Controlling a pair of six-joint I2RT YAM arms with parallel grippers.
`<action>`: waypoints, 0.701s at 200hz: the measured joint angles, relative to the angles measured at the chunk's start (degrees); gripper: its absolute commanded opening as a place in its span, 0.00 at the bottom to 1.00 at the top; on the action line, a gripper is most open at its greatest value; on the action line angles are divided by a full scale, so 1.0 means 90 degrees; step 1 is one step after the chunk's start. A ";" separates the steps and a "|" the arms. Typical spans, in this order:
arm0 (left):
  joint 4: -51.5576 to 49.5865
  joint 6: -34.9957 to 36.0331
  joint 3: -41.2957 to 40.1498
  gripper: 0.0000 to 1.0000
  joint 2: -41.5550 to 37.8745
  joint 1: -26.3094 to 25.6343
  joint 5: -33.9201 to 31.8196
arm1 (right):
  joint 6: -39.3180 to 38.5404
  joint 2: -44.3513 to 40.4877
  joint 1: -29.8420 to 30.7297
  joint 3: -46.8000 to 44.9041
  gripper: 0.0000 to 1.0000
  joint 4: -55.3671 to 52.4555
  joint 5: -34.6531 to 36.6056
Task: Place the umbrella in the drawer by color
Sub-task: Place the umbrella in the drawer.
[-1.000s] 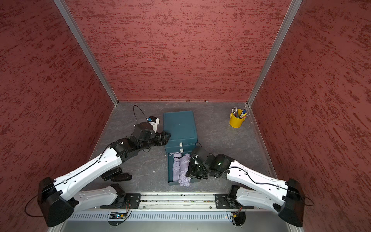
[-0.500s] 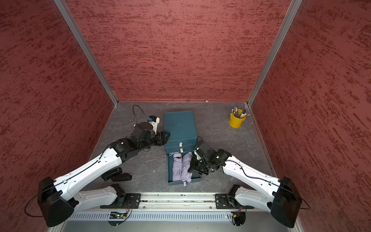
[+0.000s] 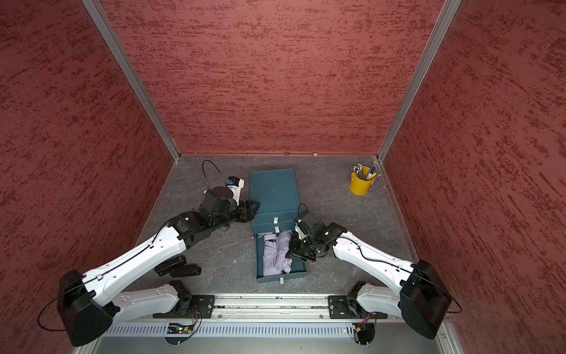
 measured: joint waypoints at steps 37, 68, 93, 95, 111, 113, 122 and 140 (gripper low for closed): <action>0.0027 0.0010 -0.0012 0.58 -0.0002 0.0000 0.0002 | -0.0202 0.0017 -0.0002 -0.0075 0.00 0.0051 0.0168; 0.0044 0.0010 -0.0017 0.58 -0.0002 0.0000 0.0000 | -0.0219 0.0010 -0.0002 -0.0401 0.00 0.0551 0.0056; 0.0070 0.0010 -0.0032 0.58 -0.0002 0.0000 0.0000 | -0.0209 0.0010 -0.0005 -0.0423 0.00 0.0636 0.0017; 0.0073 0.0010 -0.0034 0.58 -0.0002 0.0000 0.0000 | -0.0204 0.0012 -0.0005 -0.0423 0.00 0.0641 0.0017; 0.0078 0.0010 -0.0034 0.58 -0.0002 0.0000 0.0000 | -0.0199 0.0022 -0.0005 -0.0495 0.00 0.0792 -0.0041; 0.0078 0.0010 -0.0034 0.58 -0.0002 0.0000 0.0000 | -0.0202 0.0022 -0.0005 -0.0510 0.00 0.0818 -0.0049; 0.0080 0.0007 -0.0034 0.58 -0.0002 0.0000 0.0000 | -0.0202 0.0032 0.0007 -0.0568 0.00 0.0967 -0.0102; 0.0087 0.0007 -0.0036 0.58 0.0000 0.0000 0.0000 | -0.0177 0.0104 0.0083 -0.0673 0.00 0.1333 -0.0231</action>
